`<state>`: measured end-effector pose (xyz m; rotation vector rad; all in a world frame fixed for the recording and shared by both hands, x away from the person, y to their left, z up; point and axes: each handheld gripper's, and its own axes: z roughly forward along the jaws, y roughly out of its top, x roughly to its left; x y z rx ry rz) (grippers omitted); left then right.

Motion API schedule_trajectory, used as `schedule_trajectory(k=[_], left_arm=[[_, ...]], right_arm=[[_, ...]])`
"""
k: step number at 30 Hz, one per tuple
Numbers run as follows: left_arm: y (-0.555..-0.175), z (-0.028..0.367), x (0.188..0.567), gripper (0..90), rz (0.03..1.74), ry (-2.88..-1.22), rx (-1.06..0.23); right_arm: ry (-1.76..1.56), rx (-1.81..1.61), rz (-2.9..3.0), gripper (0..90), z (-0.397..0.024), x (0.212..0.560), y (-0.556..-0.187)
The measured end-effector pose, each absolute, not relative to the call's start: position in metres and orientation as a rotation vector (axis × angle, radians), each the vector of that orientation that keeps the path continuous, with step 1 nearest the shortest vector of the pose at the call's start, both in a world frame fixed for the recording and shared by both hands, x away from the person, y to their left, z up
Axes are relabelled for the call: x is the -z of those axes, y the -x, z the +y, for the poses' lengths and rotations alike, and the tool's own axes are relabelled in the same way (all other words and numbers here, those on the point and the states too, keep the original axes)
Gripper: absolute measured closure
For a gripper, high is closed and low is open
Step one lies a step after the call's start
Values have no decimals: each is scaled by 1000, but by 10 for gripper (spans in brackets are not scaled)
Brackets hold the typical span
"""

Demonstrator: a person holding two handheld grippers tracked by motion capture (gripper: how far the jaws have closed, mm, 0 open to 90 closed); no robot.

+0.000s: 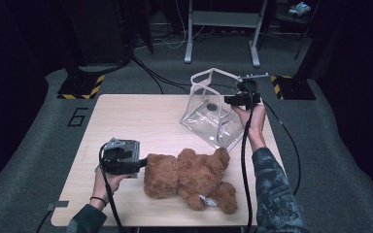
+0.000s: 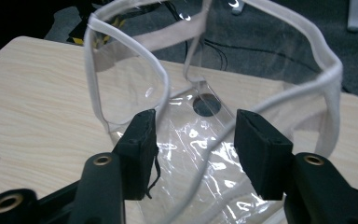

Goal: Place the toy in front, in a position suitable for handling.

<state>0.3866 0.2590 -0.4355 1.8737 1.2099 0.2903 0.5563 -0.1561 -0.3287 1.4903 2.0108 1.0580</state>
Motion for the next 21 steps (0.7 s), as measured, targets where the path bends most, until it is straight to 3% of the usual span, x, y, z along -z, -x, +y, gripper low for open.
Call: schedule_trajectory(k=[8,11,15,19,21], left_arm=[[-387,256,434,215,1195,-1888,-281],[-388,256,434,215,1196,-1886,-284],[-388,254,435,215,1191,-1891,-276],[-388,253,434,215,1172,-1916,-278],[-388,254,435,215,1176,-1912,-278]], right_arm=[[-1478,-981,2101,486,-127,331,-572],[-1508,-954,2114,531,-124,333,-581],[-1519,-882,2138,654,-116,335,-590],[-1512,-846,2142,851,-108,339,-593],[-1490,-836,2145,879,-105,339,-593]])
